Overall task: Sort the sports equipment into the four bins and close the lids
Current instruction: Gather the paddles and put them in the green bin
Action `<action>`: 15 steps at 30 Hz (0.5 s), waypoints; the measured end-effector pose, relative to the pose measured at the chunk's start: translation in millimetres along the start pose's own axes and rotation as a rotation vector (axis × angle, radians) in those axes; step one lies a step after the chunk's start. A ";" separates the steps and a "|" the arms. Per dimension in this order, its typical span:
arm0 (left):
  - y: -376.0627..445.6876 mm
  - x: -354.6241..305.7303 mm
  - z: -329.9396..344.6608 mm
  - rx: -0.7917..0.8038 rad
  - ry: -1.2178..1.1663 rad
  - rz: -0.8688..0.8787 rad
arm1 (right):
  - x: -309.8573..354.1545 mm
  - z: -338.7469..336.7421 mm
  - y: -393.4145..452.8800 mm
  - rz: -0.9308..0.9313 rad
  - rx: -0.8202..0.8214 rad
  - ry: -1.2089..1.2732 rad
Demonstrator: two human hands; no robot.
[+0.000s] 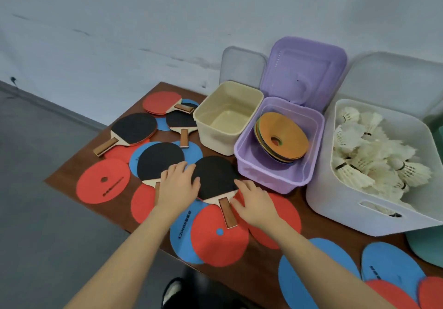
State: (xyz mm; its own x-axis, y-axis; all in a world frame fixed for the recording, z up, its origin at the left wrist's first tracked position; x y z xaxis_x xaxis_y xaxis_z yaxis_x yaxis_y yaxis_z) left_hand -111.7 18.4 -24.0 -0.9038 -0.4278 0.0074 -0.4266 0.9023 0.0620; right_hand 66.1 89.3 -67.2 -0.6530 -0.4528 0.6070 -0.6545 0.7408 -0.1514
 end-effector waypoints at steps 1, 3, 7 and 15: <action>5.7 10.1 4.8 0.023 0.004 -0.011 | 0.7 6.3 7.2 0.030 0.014 -0.015; 16.9 29.6 16.3 0.079 0.004 -0.019 | 0.2 20.3 19.3 0.102 0.043 -0.036; 33.4 69.3 44.5 0.225 0.065 0.008 | -2.6 50.5 37.0 0.236 0.078 -0.077; 54.5 122.6 94.7 0.535 0.124 -0.036 | 7.3 75.7 54.5 0.394 -0.025 -0.118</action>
State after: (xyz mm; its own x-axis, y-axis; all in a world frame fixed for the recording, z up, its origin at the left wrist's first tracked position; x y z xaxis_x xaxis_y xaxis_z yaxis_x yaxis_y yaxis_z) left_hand -248.9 20.1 -114.3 -0.8916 -0.4326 0.1340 -0.4436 0.7745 -0.4511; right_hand -3.2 88.8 -130.1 -0.8919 -0.1847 0.4127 -0.3371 0.8800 -0.3346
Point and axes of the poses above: each hand's wrist, its own y-axis towards the middle knuckle, its own z-axis out of the palm, x = y × z, the point moved 7 cm from there along y, towards the middle knuckle, and after that the axes turned 15 degrees about y, right-handed, at the moved point
